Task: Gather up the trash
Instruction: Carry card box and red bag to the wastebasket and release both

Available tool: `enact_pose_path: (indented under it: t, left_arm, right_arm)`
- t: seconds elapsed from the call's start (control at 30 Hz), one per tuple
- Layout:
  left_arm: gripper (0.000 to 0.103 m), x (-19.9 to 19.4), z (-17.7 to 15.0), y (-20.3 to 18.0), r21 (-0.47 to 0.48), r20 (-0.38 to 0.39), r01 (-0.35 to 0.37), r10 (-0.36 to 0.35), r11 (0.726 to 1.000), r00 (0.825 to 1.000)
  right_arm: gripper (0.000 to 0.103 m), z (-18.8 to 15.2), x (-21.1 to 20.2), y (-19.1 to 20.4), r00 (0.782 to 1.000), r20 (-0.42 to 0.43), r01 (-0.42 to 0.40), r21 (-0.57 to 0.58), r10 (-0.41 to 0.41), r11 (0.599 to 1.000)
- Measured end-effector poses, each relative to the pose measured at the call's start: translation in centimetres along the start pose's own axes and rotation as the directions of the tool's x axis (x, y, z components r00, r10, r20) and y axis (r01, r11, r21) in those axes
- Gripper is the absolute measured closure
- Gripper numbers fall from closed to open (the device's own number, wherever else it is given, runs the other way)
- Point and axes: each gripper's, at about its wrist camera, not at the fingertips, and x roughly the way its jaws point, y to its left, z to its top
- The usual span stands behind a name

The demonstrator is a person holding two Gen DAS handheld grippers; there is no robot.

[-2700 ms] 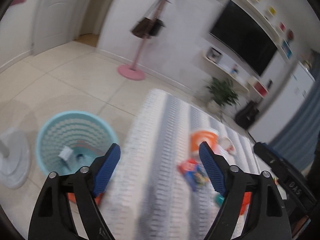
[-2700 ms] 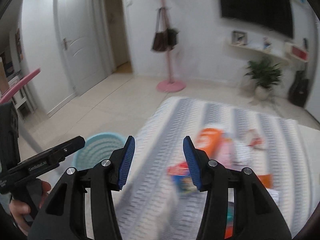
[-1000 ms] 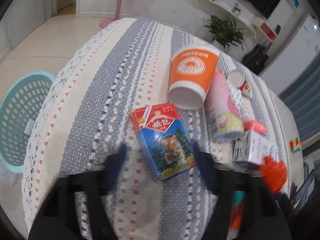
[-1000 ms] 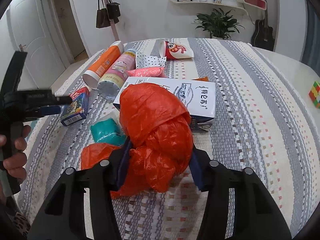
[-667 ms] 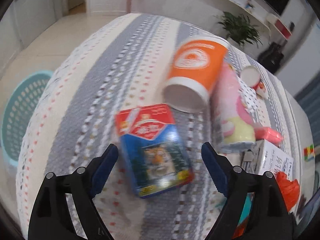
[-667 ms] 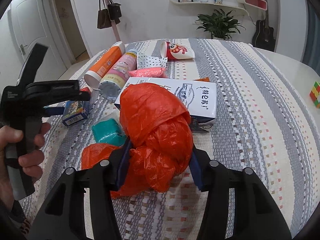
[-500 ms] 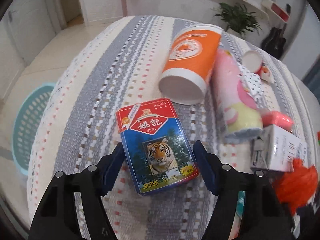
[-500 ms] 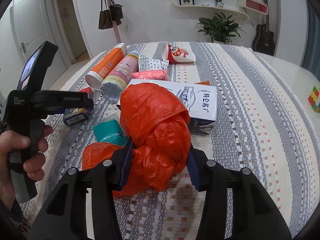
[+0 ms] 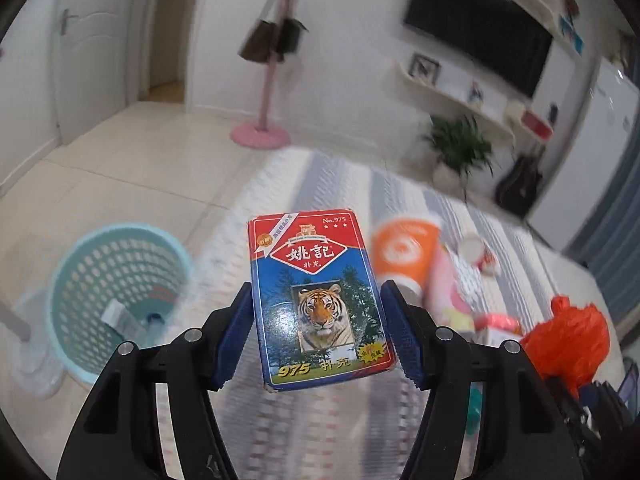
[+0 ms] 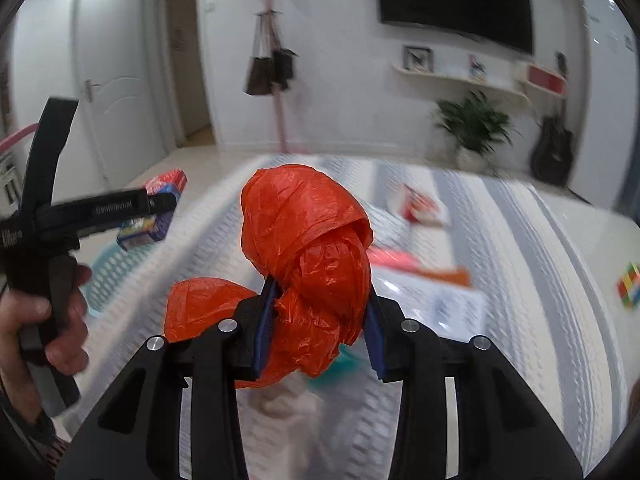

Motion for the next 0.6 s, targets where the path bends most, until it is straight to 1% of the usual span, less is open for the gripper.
enact_pose_path:
  t: [0.1, 0.17, 0.27, 0.37, 0.43, 0.5, 0.6]
  left_arm:
    - [0.041, -1.9, 1.1, 3.7, -0.055, 0.051, -0.035, 0.038, 0.998, 0.998]
    - [0.041, -2.9, 1.7, 6.1, -0.093, 0.075, -0.054, 0.061, 0.994, 0.995]
    - [0.041, -3.9, 2.5, 10.7, -0.167, 0.096, -0.086, 0.103, 0.982, 0.99]
    - [0.041, -4.4, 3.3, 14.5, -0.242, 0.097, -0.106, 0.133, 0.964, 0.986]
    - [0.041, -4.5, 3.7, 16.4, -0.274, 0.097, -0.111, 0.143, 0.955, 0.985]
    - [0.041, -4.4, 3.8, 18.1, -0.281, 0.089, -0.13, 0.16, 0.951, 0.983]
    - [0.041, -3.6, 3.6, 20.4, -0.294, 0.058, -0.156, 0.181, 0.943, 0.982]
  right_arm:
    - [0.068, 2.6, 1.3, 3.9, 0.997, 0.021, -0.076, -0.031, 0.076, 0.997]
    - [0.068, 3.8, 2.2, 6.3, 0.994, 0.032, -0.099, -0.062, 0.101, 0.993]
    - [0.068, 5.6, 4.1, 11.1, 0.987, 0.033, -0.151, -0.114, 0.156, 0.982]
    - [0.068, 6.4, 6.0, 14.7, 0.982, 0.012, -0.187, -0.132, 0.19, 0.973]
    - [0.068, 6.8, 7.7, 17.4, 0.978, -0.009, -0.209, -0.142, 0.21, 0.967]
    - [0.068, 7.0, 9.3, 19.6, 0.974, -0.034, -0.226, -0.148, 0.223, 0.963]
    - [0.067, 6.8, 12.6, 22.8, 0.966, -0.103, -0.251, -0.143, 0.238, 0.957]
